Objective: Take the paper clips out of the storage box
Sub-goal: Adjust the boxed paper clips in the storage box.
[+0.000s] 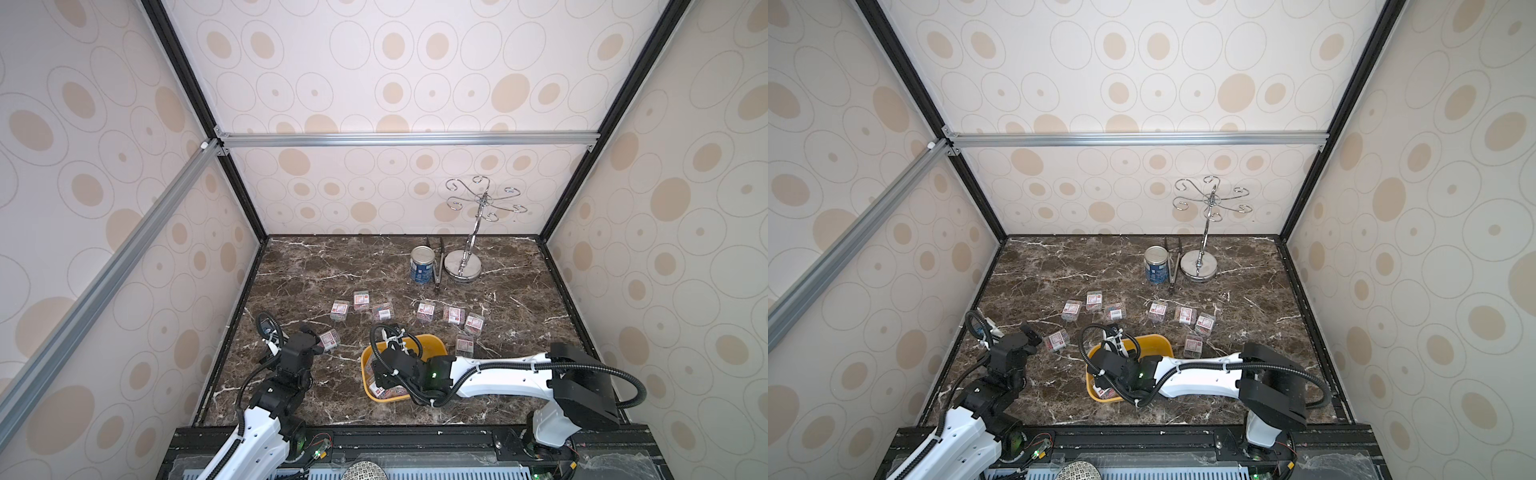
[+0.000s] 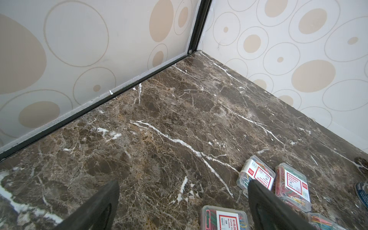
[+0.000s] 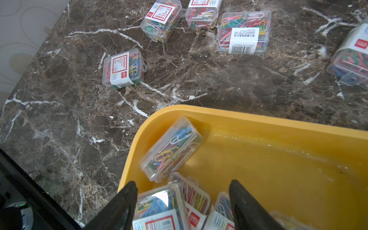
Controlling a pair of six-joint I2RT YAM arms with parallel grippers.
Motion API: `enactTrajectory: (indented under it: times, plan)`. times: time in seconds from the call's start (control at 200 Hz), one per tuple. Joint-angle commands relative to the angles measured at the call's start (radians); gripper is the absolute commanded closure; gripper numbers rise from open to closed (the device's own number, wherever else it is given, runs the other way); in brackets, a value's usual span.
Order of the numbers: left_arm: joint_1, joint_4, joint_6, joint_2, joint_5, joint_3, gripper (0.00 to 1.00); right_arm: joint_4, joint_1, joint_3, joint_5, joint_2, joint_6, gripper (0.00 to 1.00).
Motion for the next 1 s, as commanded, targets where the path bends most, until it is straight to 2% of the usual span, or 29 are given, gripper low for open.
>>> enactTrajectory:
  times: [0.0,0.41,0.72,0.996]
  plan:
    - [0.007,0.001,0.007,-0.010,-0.022,0.002,0.00,-0.075,0.005,0.057,0.051,0.054,0.037,0.25]
    - [0.007,0.003,0.010,-0.012,-0.018,0.001,0.00,-0.174,-0.003,0.217,0.132,0.220,-0.005,0.24]
    - [0.007,0.003,0.007,-0.018,-0.018,-0.001,0.00,-0.151,-0.016,0.155,0.129,0.198,0.024,0.27]
    - [0.007,-0.003,0.002,-0.025,-0.022,-0.002,0.00,-0.065,-0.016,0.091,0.039,0.180,0.055,0.37]
